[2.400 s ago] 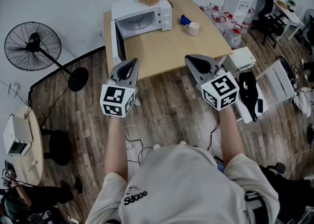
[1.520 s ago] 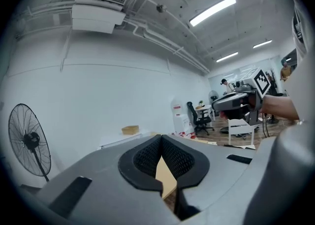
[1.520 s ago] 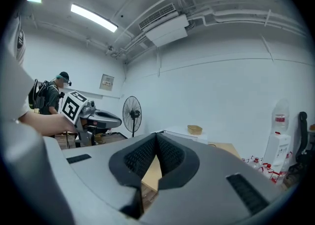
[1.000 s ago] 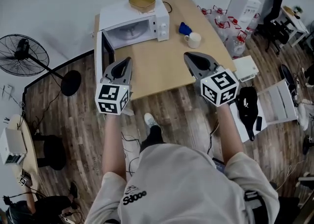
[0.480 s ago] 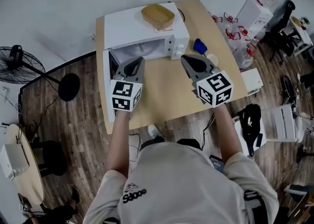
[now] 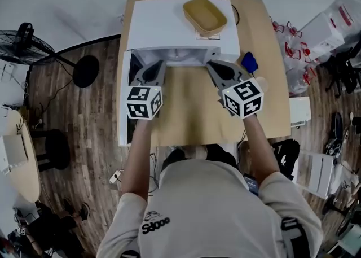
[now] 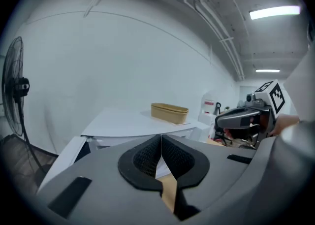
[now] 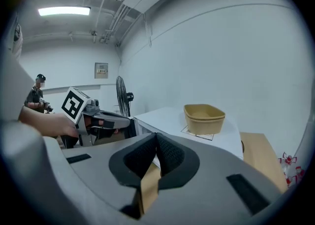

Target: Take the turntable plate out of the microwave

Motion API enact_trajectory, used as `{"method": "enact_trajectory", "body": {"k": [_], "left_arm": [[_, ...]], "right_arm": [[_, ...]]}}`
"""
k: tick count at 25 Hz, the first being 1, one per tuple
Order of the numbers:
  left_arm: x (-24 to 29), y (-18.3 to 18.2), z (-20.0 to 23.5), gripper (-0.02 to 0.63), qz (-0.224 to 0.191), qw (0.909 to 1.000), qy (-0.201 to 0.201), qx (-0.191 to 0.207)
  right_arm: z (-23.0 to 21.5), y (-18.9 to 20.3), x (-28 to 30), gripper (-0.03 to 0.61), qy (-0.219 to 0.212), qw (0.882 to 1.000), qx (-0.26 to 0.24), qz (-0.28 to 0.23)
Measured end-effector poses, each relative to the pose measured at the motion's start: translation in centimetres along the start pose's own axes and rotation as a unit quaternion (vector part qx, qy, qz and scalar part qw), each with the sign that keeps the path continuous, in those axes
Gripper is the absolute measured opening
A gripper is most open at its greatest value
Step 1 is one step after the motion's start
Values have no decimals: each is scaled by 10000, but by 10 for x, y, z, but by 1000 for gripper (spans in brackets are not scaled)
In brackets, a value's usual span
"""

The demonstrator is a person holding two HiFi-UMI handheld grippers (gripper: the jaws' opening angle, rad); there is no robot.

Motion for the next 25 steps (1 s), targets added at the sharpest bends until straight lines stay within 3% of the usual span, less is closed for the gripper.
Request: {"method": "enact_trajectory", "body": {"k": [7,15,20,22,25], "left_arm": [[27,56,14,19,409,9960,-629,-487],[55,122,21,21,617,9877,-783,-1204],[69,152,40,33,578,9718,-1026,-2044],[75,164,50,102,616,9639,-1169,-2314],[82,179,65,118,606,9482,-1366,-2804]], "right_arm": [[-25,42,39,6,-509,9981,211,288],[-40,79,57,6,-453,9965,417,562],[-44,95,63,6,-265,9960,499,694],[-44,101,65,6,-180,9957,529,743],[-42,110,70,6,-96,9950,572,814]]}}
Point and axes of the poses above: the fingertips, and each gripper's own axes: x forward along the fingers, z to its left, y out of its underside, the point moved 3 cm from there along -x, backward along the fingers, and after that the axes turned 14 degrees about -z, right-handed, at the moved point
